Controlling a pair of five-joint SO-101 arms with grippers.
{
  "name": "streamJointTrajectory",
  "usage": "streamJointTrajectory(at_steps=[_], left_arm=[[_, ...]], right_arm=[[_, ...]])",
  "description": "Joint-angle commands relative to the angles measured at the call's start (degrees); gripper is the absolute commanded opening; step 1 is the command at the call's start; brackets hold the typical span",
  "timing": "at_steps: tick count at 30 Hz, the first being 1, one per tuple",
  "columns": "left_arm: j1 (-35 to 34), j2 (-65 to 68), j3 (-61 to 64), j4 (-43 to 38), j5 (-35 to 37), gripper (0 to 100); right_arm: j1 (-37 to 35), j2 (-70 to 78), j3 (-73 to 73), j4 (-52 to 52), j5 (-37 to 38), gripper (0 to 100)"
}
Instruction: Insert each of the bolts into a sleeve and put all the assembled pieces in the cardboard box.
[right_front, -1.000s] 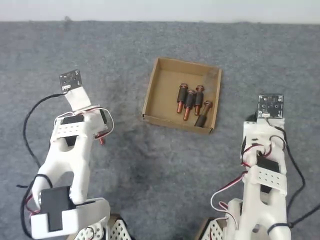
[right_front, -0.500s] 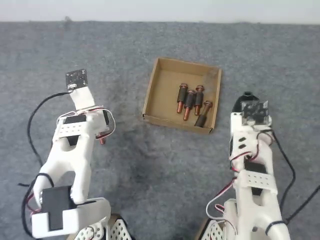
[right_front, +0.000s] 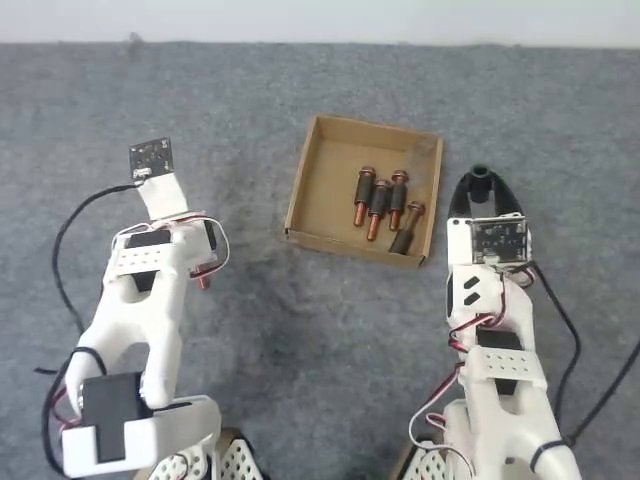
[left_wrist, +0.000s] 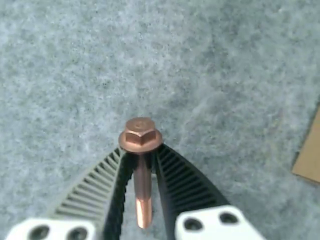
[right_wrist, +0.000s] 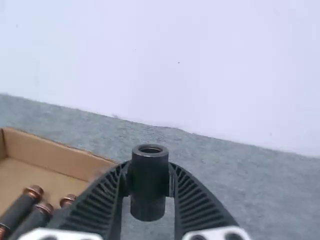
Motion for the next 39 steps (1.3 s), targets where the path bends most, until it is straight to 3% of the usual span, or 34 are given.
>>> streamJointTrajectory(at_steps=[1, 6, 12, 29, 39], left_arm=[[0.18, -3.60, -0.04, -1.14, -0.70, 1], [0.00, -3.60, 0.04, -1.05, -0.70, 1], [0.00, -3.60, 0.04, -1.05, -0.70, 1], [0.00, -3.60, -0.04, -1.41, -0.79, 1], [0.00, -3.25, -0.31, -2.46, -0.79, 1]], right_arm=[[-0.31, -0.31, -3.52, -1.36, -4.22, 0.6], [-0.22, 9.19, -9.41, -1.98, -7.03, 0.6], [-1.27, 21.32, -11.25, -20.62, -12.57, 0.6], [-8.22, 55.25, -23.47, -45.93, -12.40, 0.6], [-11.12, 64.92, -17.58, -61.76, -12.22, 0.6]])
